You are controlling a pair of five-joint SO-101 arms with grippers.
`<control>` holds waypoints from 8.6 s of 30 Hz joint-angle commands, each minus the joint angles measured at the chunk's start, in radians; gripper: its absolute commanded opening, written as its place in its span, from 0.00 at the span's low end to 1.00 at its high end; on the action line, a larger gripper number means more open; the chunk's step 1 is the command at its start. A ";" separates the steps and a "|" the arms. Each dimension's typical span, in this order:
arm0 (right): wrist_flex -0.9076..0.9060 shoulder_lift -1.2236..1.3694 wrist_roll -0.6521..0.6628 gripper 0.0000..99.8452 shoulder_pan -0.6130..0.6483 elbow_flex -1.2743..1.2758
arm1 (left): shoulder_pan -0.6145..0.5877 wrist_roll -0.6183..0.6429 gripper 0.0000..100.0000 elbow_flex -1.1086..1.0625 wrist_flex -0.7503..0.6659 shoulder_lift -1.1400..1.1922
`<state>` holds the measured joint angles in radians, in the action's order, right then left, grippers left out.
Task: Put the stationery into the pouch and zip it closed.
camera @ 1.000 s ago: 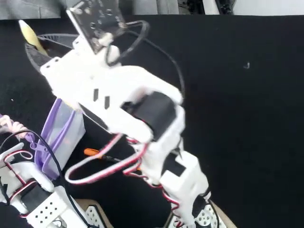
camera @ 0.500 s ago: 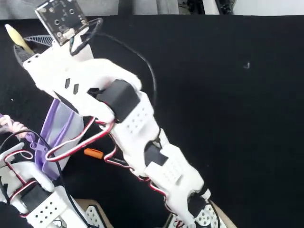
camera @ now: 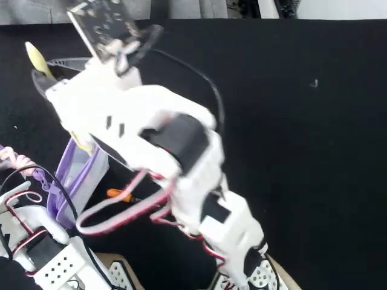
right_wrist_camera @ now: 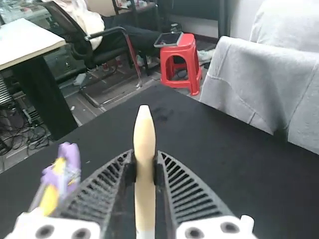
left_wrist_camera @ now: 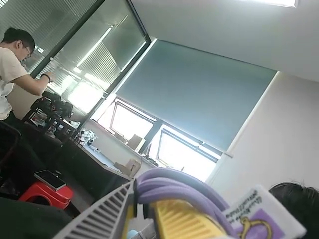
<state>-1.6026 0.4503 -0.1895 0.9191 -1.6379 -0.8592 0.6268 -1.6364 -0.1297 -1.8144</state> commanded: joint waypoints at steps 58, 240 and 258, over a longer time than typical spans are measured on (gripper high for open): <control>1.169 -1.213 -0.012 0.01 0.180 2.111 | 0.001 -0.008 0.03 0.007 -0.011 -0.005; -0.169 -0.174 0.219 0.01 -0.267 -0.028 | -0.282 0.130 0.03 0.047 -0.167 -0.006; 0.078 -0.808 0.167 0.01 -0.063 0.938 | -0.282 0.130 0.03 0.047 -0.167 -0.006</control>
<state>-1.6256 -0.2954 -0.0130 0.8255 -0.8769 -1.1477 0.7541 -1.6502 -0.2877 -1.8128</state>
